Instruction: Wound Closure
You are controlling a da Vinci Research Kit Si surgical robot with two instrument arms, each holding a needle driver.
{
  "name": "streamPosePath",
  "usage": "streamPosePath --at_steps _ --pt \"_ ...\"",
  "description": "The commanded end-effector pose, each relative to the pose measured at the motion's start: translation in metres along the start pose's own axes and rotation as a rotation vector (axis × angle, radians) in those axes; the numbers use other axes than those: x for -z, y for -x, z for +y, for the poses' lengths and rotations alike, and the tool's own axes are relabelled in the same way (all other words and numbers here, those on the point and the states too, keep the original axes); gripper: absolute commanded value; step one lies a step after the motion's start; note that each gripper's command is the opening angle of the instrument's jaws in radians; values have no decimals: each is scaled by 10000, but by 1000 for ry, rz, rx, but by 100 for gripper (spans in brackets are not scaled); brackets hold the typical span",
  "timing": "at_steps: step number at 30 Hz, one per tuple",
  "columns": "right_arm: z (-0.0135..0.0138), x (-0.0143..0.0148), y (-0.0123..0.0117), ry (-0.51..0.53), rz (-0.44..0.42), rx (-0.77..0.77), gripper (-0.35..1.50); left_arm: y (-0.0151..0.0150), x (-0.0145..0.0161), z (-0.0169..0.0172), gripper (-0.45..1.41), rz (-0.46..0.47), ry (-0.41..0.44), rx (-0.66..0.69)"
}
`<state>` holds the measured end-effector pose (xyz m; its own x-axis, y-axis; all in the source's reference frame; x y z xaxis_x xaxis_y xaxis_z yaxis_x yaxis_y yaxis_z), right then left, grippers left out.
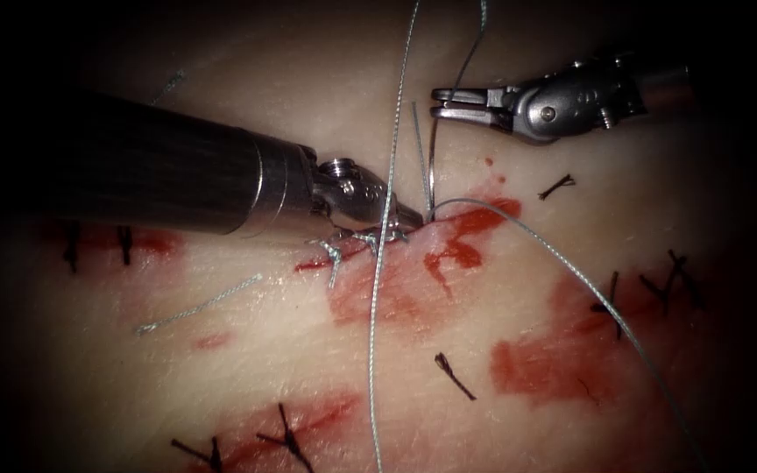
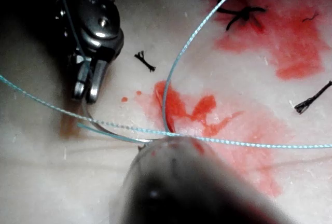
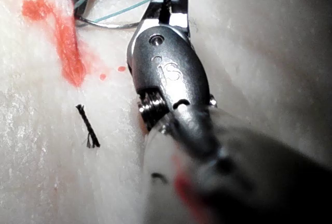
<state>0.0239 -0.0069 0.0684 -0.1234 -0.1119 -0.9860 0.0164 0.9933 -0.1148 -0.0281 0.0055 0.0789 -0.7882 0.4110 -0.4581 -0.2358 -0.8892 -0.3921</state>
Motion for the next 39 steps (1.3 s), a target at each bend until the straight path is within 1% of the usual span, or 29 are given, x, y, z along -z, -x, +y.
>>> streamPosePath --at_steps 1,14,18,22,32,39 --pt "0 -9 4 0 -1 2 -35 0 -7 0 -45 0 1 0" --pt "4 -10 1 -12 -13 -2 -35 -1 -7 0 -45 0 -2 0" --pt "3 -11 2 5 -18 0 -35 -1 -7 1 -45 0 -2 1" --pt "3 -12 2 46 -36 -3 -35 -1 -7 1 -45 0 -2 1" --pt "8 -11 -1 49 -34 -36 -35 -1 -7 1 -45 0 -5 1" --pt "15 -10 -5 62 -17 -67 -35 -2 -7 1 -45 3 -5 2"
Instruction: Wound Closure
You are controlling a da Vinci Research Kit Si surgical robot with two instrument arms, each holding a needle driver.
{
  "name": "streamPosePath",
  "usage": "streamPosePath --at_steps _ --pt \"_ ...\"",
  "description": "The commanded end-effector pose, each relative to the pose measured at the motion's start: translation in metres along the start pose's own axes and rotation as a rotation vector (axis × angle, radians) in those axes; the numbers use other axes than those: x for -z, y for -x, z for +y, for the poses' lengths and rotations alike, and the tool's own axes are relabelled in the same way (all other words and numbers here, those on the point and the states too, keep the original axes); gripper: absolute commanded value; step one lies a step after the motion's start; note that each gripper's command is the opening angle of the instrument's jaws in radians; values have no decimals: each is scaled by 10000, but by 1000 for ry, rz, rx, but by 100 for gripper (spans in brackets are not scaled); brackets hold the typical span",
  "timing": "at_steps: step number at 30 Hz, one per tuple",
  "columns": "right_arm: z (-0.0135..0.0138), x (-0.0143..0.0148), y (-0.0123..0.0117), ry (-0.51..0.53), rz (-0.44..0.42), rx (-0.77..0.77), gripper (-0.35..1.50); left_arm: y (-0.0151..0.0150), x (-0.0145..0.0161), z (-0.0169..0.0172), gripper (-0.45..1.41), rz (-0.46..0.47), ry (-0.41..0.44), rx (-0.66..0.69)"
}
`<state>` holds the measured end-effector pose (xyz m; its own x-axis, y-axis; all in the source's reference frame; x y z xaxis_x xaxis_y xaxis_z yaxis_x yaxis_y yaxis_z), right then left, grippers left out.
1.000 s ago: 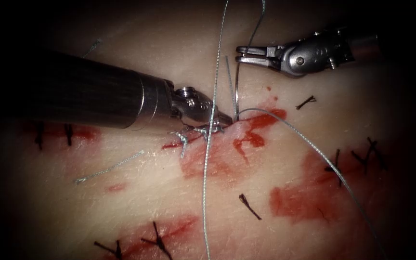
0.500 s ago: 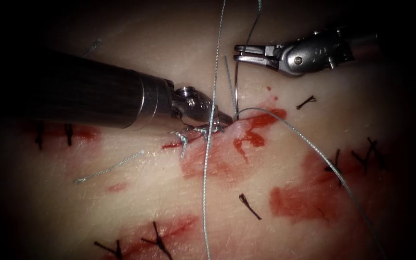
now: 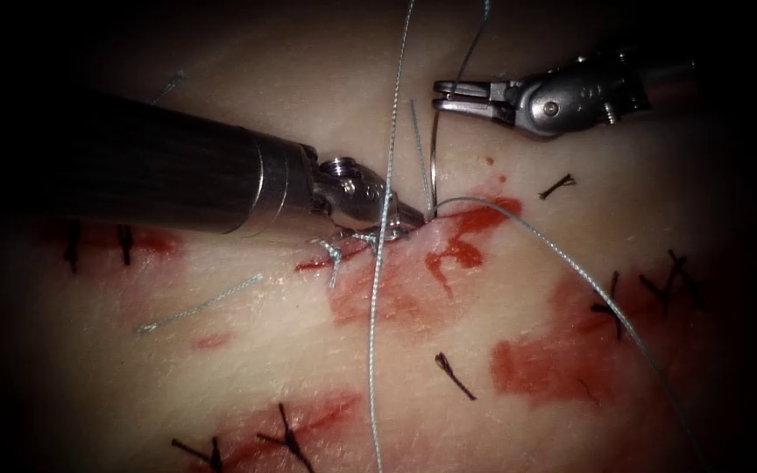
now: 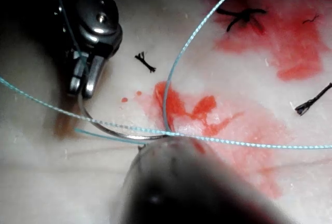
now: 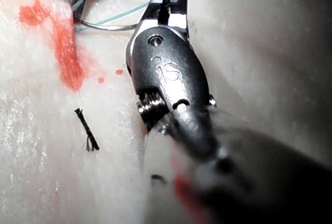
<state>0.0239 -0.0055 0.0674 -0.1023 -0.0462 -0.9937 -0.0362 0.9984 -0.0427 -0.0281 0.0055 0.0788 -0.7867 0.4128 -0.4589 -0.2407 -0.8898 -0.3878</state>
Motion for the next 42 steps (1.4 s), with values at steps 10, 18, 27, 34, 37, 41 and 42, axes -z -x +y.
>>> streamPosePath --at_steps 10,18,27,34,37,41,42 --pt "3 -8 2 7 10 -22 -35 -1 -7 1 -45 1 -1 0" --pt "3 -8 -1 28 6 -48 -35 -1 -7 1 -45 4 -4 0" --pt "5 -7 -5 105 10 -138 -35 -2 -7 1 -45 7 -4 1" --pt "3 -7 -4 103 14 -177 -35 -2 -7 1 -45 7 -4 1" --pt "1 -6 -3 103 17 -193 -35 -2 -7 1 -45 7 -4 1" --pt "-2 -6 -1 111 16 -220 -35 -2 -7 1 -45 7 -4 1" --pt "-2 -6 -1 111 16 -226 -35 -2 -7 1 -45 7 -4 1"
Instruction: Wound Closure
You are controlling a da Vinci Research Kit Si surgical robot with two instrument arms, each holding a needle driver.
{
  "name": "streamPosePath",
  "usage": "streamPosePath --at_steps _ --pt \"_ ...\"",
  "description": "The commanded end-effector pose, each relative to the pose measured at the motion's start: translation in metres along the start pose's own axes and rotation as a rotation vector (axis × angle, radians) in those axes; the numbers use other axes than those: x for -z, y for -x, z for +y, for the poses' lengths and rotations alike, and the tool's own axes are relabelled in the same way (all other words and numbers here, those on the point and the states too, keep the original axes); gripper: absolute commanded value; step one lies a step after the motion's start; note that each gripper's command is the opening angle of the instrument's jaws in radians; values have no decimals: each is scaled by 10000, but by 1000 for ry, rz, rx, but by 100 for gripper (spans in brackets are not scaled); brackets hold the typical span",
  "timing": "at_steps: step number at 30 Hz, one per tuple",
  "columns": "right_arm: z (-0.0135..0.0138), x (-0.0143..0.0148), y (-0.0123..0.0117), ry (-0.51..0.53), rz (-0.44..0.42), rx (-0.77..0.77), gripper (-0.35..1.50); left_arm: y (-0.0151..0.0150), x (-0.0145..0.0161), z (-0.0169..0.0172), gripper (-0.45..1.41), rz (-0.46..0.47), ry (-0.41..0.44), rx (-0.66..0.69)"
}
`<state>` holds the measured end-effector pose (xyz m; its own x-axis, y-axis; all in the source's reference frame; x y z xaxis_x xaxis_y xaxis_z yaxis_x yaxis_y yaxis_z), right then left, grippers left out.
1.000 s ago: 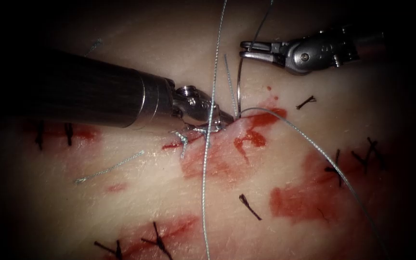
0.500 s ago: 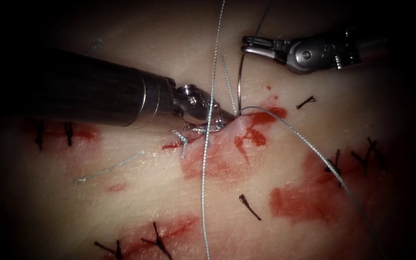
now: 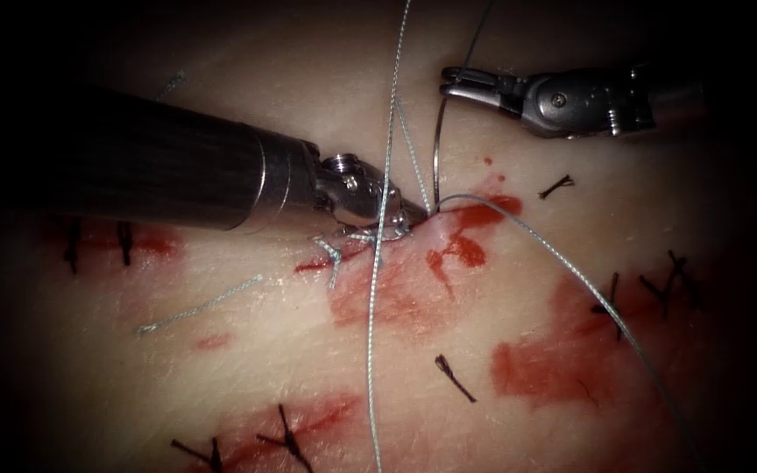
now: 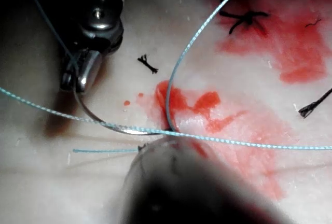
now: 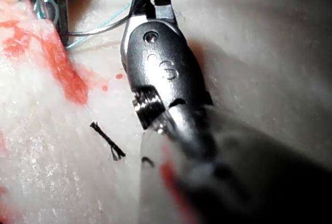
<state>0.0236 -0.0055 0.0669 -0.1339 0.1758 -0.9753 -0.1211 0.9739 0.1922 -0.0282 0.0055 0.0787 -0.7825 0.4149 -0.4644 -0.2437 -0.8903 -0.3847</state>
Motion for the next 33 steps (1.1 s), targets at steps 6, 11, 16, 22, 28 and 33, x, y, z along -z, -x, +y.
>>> streamPosePath --at_steps 6,11,16,22,28,33 --pt "-4 -8 4 2 1 -18 -35 -1 -7 0 -45 0 1 0" --pt "-7 -6 8 45 -3 -51 -35 -1 -7 0 -45 0 1 0" --pt "-8 -4 12 49 0 -83 -35 -1 -7 0 -45 0 1 0" --pt "-3 -2 14 39 -4 13 -35 -1 -7 0 -45 3 2 0" --pt "5 1 16 22 -20 250 -35 -2 -5 0 -45 9 0 1" --pt "5 1 15 2 -24 363 -35 -3 -5 0 -45 9 -2 2"
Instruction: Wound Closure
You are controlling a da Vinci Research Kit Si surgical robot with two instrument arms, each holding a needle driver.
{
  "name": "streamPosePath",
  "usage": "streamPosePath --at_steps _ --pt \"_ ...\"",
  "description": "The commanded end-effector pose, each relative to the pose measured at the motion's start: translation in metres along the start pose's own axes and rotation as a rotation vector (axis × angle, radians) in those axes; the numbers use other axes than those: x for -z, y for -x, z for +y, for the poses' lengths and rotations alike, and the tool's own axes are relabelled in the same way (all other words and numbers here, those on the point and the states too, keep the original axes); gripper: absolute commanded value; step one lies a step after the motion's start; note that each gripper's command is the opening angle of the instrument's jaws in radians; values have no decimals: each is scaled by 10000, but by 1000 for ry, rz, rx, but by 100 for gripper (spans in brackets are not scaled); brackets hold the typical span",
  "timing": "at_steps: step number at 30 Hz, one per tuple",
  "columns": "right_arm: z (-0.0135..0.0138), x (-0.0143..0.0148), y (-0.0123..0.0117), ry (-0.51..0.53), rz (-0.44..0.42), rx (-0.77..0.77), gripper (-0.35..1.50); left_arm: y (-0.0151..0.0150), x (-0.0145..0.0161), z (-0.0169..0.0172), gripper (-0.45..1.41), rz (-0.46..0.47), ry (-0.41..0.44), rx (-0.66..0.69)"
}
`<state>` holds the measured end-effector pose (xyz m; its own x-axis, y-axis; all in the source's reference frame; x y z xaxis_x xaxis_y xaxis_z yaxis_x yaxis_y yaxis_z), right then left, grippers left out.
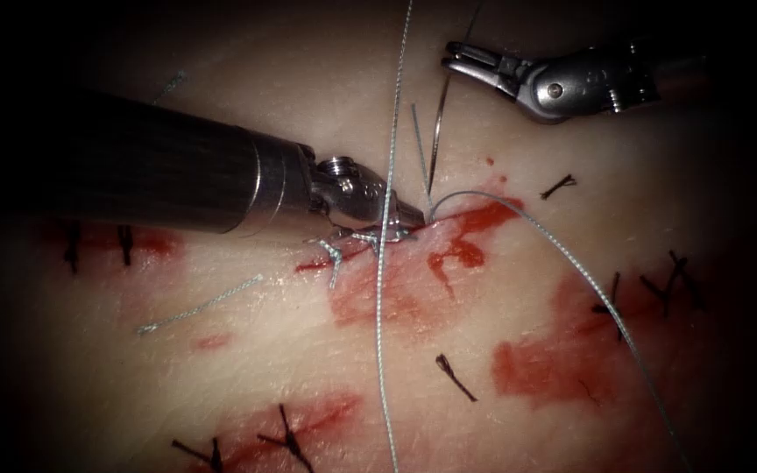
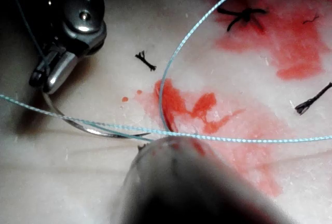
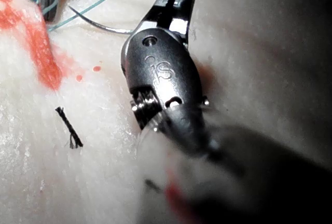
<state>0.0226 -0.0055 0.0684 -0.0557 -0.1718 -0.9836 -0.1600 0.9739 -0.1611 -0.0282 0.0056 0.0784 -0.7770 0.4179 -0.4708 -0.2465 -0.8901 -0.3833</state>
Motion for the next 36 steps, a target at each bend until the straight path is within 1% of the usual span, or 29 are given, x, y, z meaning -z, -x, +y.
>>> streamPosePath --at_steps 1,4,10,14,16,19,29,36 --pt "0 -10 2 -3 1 11 -35 0 -7 0 -45 0 0 0" --pt "0 -11 2 -5 3 17 -35 0 -7 0 -45 3 -3 0" --pt "-1 -10 3 -62 -7 25 -35 0 -7 0 -45 3 -2 0" --pt "-2 -7 5 -179 -4 57 -35 0 -7 0 -45 3 -2 0" --pt "-3 -7 5 -197 2 56 -35 0 -7 0 -45 3 -2 0" --pt "-4 -8 4 -251 44 51 -35 0 -7 0 -45 3 -2 0" --pt "-16 -17 -2 -249 41 59 -35 0 -7 0 -45 3 -2 0" --pt "-20 -17 -2 -260 35 73 -35 0 -7 0 -45 3 -2 0"
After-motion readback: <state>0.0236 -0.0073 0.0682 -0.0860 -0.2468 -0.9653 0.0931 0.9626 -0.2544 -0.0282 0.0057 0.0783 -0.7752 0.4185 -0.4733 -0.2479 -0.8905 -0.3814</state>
